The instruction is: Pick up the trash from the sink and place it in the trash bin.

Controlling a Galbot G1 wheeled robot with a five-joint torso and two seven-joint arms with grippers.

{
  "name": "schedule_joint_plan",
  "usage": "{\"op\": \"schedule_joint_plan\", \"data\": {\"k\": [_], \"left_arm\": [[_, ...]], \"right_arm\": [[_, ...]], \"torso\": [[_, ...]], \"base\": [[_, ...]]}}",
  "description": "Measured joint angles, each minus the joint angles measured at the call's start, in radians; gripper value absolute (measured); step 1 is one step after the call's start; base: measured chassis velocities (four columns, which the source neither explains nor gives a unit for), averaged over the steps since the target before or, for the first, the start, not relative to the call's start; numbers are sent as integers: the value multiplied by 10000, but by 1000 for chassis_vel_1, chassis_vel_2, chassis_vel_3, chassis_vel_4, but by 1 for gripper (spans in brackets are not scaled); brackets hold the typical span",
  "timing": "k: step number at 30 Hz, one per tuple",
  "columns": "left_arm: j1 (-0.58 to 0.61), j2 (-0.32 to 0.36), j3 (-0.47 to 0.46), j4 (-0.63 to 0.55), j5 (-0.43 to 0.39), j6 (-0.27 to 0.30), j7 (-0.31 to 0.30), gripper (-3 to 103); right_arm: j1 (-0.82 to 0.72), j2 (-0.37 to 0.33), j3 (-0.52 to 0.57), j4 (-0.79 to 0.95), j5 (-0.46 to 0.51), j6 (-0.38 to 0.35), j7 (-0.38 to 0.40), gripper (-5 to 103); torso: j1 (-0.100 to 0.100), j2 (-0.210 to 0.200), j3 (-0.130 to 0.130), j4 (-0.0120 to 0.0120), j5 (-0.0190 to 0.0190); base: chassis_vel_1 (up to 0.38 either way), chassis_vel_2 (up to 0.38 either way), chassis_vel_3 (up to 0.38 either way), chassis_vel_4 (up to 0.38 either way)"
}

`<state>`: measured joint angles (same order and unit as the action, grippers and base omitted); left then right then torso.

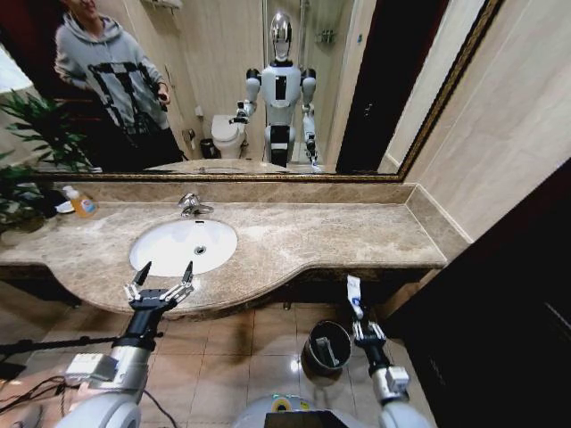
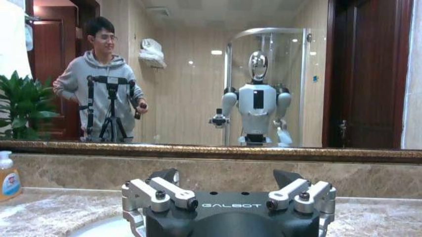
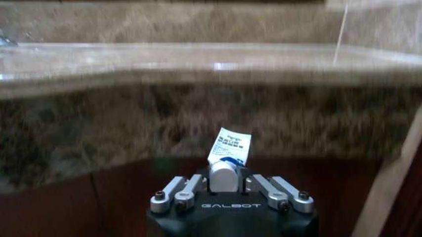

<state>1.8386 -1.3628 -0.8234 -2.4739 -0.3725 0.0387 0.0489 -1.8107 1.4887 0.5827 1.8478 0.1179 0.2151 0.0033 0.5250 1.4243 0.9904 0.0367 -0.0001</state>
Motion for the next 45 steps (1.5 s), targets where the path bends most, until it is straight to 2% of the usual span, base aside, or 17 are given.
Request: {"op": "schedule_joint_plan", "data": {"k": [10, 14, 26, 33, 45], "left_arm": [[-1, 0, 0, 0, 0, 0, 0, 100], [0, 0, 0, 0, 0, 0, 0, 100], [0, 0, 0, 0, 0, 0, 0, 100], [0, 0, 0, 1, 0, 0, 0, 100], [0, 0, 0, 0, 0, 0, 0, 100]], "right_arm": [[356, 54, -147, -1485, 678, -324, -491, 25], [942, 58, -183, -2609, 671, -672, -697, 25], [2888, -3, -340, -5354, 692, -1107, -811, 25], [3847, -154, -442, -7066, 406, -1072, -954, 25], [5796, -185, -511, -10078, 604, -1033, -1280, 25]], "torso": [[0, -1, 0, 0, 0], [0, -2, 1, 1, 0], [1, -2, 1, 1, 2], [1, -2, 1, 1, 1], [1, -2, 1, 1, 2]], "base": [[0, 0, 0, 0], [0, 0, 0, 0], [0, 0, 0, 0], [0, 0, 0, 0], [0, 0, 0, 0]]}}
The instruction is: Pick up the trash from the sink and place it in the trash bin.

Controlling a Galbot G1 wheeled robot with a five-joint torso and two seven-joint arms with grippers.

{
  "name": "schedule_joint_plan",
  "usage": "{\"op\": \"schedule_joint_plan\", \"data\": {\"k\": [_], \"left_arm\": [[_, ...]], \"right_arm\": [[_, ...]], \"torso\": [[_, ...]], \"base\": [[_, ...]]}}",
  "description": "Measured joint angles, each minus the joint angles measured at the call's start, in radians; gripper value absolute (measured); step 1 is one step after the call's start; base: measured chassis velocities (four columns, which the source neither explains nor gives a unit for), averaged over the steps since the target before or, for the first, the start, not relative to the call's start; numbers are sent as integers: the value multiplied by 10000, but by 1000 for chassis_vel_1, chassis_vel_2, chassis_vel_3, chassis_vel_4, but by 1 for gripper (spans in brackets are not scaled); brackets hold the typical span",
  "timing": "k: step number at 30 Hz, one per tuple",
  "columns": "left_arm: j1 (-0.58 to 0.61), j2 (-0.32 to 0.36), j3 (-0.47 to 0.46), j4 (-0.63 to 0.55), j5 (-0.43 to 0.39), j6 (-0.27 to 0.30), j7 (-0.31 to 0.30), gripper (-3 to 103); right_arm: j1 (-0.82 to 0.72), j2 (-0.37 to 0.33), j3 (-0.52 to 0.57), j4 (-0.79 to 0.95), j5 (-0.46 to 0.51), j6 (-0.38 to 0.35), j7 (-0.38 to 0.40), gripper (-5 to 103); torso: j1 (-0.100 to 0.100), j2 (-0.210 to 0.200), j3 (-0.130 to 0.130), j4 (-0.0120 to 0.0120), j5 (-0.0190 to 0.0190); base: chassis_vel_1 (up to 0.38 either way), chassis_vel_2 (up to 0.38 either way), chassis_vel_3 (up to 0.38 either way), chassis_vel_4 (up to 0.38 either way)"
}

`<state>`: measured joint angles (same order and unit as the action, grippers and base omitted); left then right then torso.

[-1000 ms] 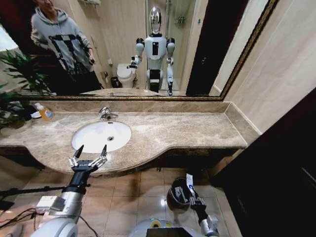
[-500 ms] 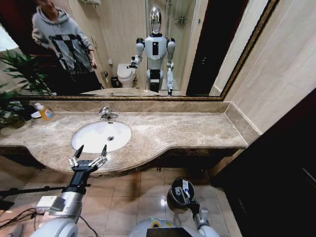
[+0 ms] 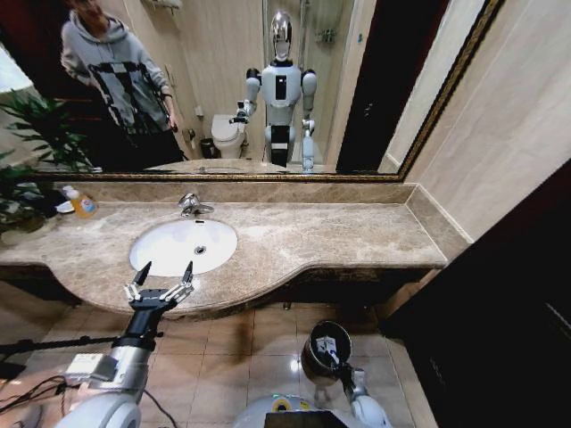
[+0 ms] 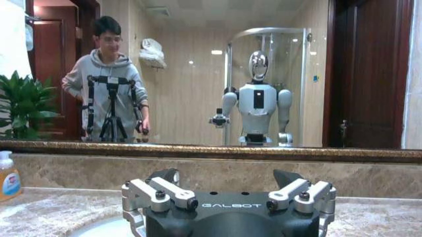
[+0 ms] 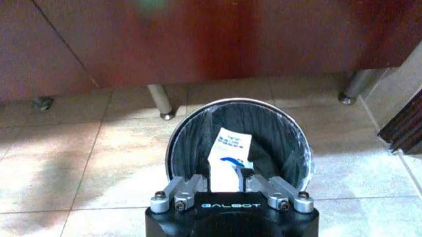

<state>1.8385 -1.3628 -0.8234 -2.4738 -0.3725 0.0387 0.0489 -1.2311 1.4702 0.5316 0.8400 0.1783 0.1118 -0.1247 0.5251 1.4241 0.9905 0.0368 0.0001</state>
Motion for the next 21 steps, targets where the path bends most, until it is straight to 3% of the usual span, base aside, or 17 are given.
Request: {"op": "schedule_joint_plan", "data": {"k": [12, 17, 19, 21], "left_arm": [[0, 0, 0, 0, 0, 0, 0, 100], [0, 0, 1, 0, 0, 0, 0, 100], [0, 0, 0, -1, 0, 0, 0, 100], [0, 0, 0, 0, 0, 0, 0, 100]], "right_arm": [[846, -58, -6, -1171, -20, 220, -237, 21], [1050, -30, -3, -1494, -161, 230, -267, 37], [1081, -19, 0, -1540, -180, 231, -264, 37], [1100, 6, 8, -1582, -266, 234, -204, 54]], "torso": [[0, 0, 0, 0, -1], [0, 0, 0, 0, -1], [0, 0, -1, 0, -1], [0, 0, -1, 0, -1]], "base": [[0, 0, 0, 0], [0, 0, 0, 0], [0, 0, 0, 0], [0, 0, 0, 0]]}}
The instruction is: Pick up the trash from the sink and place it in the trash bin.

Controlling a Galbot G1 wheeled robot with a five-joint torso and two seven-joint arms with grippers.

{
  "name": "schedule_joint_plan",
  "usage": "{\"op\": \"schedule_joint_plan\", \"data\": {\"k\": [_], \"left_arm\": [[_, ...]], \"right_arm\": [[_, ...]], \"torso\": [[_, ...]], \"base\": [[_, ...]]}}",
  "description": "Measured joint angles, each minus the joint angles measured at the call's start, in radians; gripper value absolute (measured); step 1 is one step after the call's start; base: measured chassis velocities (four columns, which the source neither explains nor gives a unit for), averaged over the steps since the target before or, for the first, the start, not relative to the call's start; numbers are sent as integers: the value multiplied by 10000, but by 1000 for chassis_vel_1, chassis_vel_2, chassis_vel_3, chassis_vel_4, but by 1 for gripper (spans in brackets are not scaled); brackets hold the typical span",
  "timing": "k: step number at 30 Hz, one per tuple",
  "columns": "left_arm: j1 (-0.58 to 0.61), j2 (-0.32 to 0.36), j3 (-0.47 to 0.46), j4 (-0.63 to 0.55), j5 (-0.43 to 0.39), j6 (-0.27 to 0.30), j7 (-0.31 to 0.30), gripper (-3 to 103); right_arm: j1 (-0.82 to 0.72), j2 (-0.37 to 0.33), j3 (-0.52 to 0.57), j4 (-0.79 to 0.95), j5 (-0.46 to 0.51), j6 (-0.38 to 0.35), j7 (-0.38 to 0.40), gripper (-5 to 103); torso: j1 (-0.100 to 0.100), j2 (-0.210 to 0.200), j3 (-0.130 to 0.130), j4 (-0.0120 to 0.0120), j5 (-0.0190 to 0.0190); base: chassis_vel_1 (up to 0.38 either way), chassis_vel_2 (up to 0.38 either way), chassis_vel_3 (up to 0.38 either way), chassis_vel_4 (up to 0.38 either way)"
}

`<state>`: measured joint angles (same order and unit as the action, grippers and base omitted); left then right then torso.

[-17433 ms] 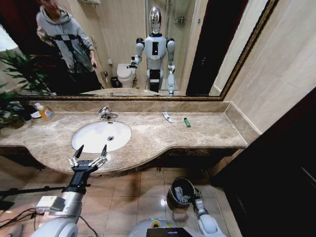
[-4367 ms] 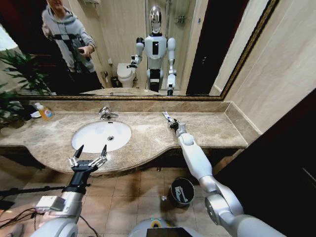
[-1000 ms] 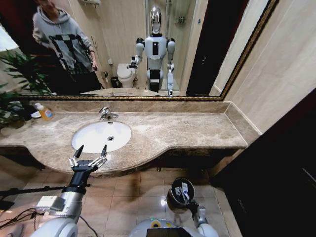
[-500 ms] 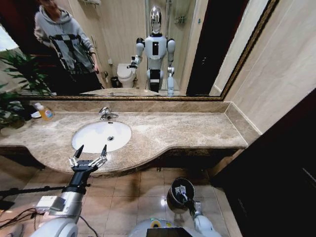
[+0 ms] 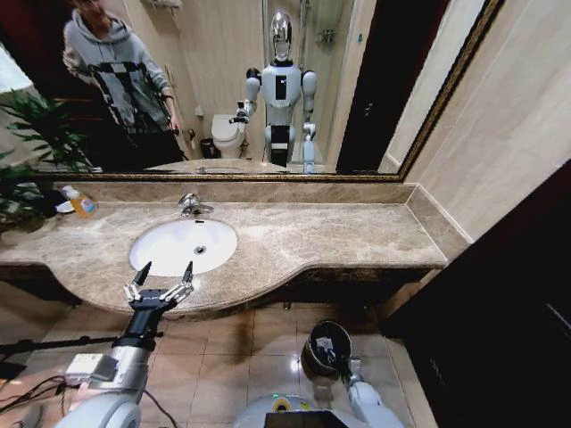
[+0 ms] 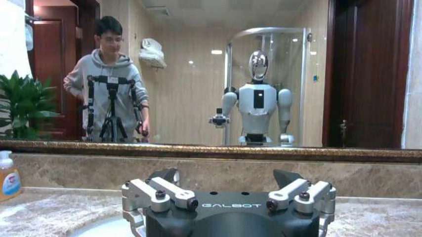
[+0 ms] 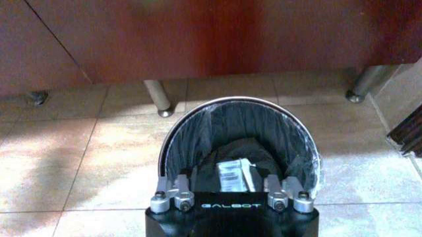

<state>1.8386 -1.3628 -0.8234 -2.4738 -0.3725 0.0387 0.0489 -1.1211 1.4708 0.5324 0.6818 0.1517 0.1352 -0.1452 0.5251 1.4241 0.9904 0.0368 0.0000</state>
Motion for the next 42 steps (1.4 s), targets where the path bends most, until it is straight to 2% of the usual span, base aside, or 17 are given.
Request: {"op": "schedule_joint_plan", "data": {"k": [1, 2, 3, 5, 8, 9, 12, 17, 22, 25, 28, 29, 36, 39, 42], "left_arm": [[0, 0, 0, 0, 0, 0, 0, 100], [0, 0, 0, 0, 0, 0, 0, 100], [0, 0, 0, 0, 0, 0, 0, 100], [0, 0, 0, 0, 0, 0, 0, 100], [-1, 0, 0, 0, 0, 0, -1, 100], [-1, 0, 0, 0, 0, 0, -1, 100], [0, 0, 0, 0, 0, 0, 0, 100], [0, 0, 0, 0, 0, 0, -1, 100], [0, 0, 0, 0, 0, 0, 0, 100], [0, 0, -1, 0, 0, 0, 0, 100], [0, 0, 0, 0, 0, 0, -1, 100], [0, 0, 0, 0, 0, 0, 0, 100], [0, 0, 0, -1, 0, 0, -1, 100], [-1, 0, 0, 0, 0, 0, 0, 100], [-1, 0, 0, 0, 0, 0, 0, 100]], "right_arm": [[0, 0, 0, 0, 0, 0, 0, 54], [-8, 3, 2, 0, -9, 9, 8, 59], [-45, 8, 2, 25, -17, 27, 12, 70], [-71, 9, 2, 49, -19, 33, 21, 70], [-152, 12, 2, 117, -45, 55, 60, 86], [-152, 12, 2, 117, -45, 55, 60, 86], [-288, 12, 5, 255, -82, 67, 73, 99], [-561, 4, -7, 767, 49, -176, 77, 100], [-1161, -64, -22, 2166, 245, -485, 104, 100], [-1655, -159, 106, 3518, -638, -414, 112, 100], [-1916, -201, 141, 4213, -955, -377, 121, 100], [-2182, -206, 169, 4985, -1083, -359, 220, 100], [-2991, -203, 205, 7106, -1172, -414, 576, 100], [-3513, -115, 391, 8395, -1907, 128, 930, 100], [-3775, -80, 461, 8997, -2009, 261, 1034, 100]], "torso": [[0, 0, 0, 0, 0], [0, 0, 0, 0, 0], [0, 0, 0, 0, 0], [0, 0, 0, 0, 0], [0, 0, 0, 0, 0], [0, 0, 0, 0, 0], [0, 0, 0, 0, 0], [0, 0, 0, 0, 1], [-1, 0, 0, 0, 0], [0, 0, 0, 0, 0], [0, 1, 0, 0, -1], [0, 1, 0, 0, 1], [0, 1, 0, 0, 0], [-1, 2, -1, 0, 0], [0, 2, 0, 0, 1]], "base": [[0, 0, 0, 0], [0, 0, 0, 0], [0, 0, 0, 0], [0, 0, 0, 0], [0, 0, 0, 0], [0, 0, 0, 0], [0, 0, 0, 0], [0, 0, 0, 0], [0, 0, 0, 0], [0, 0, 0, 0], [0, 0, 0, 0], [0, 0, 0, 0], [0, 0, 0, 0], [0, 0, 0, 0], [0, 0, 0, 0]]}}
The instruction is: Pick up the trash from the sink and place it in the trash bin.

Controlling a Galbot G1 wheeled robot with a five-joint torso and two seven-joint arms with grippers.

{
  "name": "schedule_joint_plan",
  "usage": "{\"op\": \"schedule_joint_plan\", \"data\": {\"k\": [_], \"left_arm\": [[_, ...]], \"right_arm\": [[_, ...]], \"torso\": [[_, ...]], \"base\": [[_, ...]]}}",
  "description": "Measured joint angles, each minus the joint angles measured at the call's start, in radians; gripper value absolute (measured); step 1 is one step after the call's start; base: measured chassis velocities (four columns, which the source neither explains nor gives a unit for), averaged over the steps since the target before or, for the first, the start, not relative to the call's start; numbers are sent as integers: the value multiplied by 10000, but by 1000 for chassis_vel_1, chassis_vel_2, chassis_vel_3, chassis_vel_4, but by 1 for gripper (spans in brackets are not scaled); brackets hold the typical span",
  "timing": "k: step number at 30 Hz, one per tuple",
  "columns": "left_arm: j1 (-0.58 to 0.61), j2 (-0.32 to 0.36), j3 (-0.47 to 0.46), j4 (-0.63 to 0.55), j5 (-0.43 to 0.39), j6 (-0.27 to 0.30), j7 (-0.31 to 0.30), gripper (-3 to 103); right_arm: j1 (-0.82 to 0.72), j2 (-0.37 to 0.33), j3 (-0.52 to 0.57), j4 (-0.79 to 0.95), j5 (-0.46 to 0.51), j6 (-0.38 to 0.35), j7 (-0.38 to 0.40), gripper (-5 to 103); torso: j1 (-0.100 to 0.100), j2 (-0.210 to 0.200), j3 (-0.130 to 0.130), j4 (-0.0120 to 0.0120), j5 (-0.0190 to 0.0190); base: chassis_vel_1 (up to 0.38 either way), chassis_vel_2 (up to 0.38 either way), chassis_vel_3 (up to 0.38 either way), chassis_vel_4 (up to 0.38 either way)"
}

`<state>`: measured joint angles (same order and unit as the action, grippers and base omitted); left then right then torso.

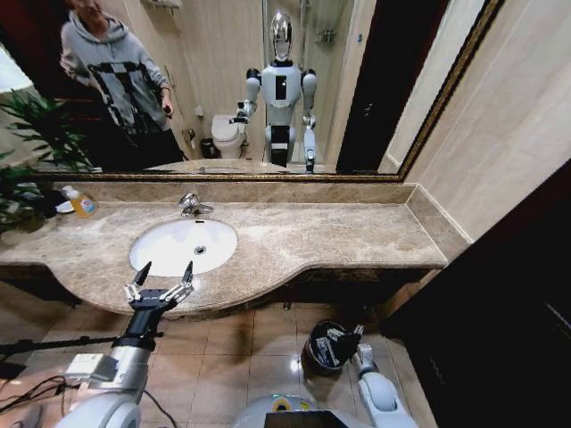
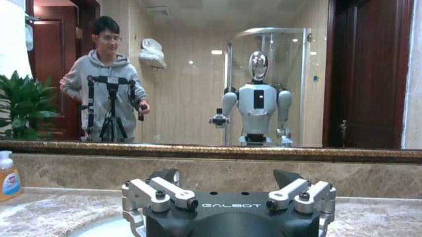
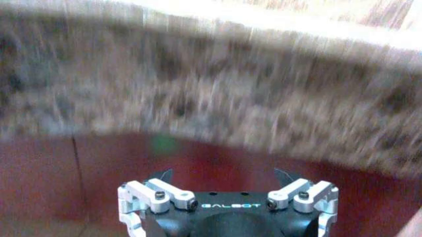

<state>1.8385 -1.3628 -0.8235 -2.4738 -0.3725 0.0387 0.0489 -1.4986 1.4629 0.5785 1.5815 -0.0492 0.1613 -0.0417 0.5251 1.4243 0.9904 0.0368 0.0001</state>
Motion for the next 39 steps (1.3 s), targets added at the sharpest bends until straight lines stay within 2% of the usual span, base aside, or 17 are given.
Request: {"op": "schedule_joint_plan", "data": {"k": [8, 14, 29, 39], "left_arm": [[1, 0, 0, 0, 0, 0, 0, 100], [0, 0, 1, 0, 0, 0, 0, 100], [0, 0, 0, 0, 0, 0, 0, 100], [0, 0, 0, 0, 0, 0, 0, 100]], "right_arm": [[-1488, 211, 101, 3434, 747, -385, 117, 100], [-2085, 361, 47, 5077, 1118, -701, 117, 100], [-2106, 418, -109, 7461, 1158, -1493, 140, 100], [-2062, 397, -175, 7866, 1154, -1739, 33, 100]], "torso": [[-1, 0, 0, 0, -1], [-1, 0, 0, 0, -2], [0, 0, 0, 0, -2], [0, -1, 0, 0, -1]], "base": [[0, 0, 0, 0], [0, 0, 0, 0], [0, 0, 0, 0], [0, 0, 0, 0]]}}
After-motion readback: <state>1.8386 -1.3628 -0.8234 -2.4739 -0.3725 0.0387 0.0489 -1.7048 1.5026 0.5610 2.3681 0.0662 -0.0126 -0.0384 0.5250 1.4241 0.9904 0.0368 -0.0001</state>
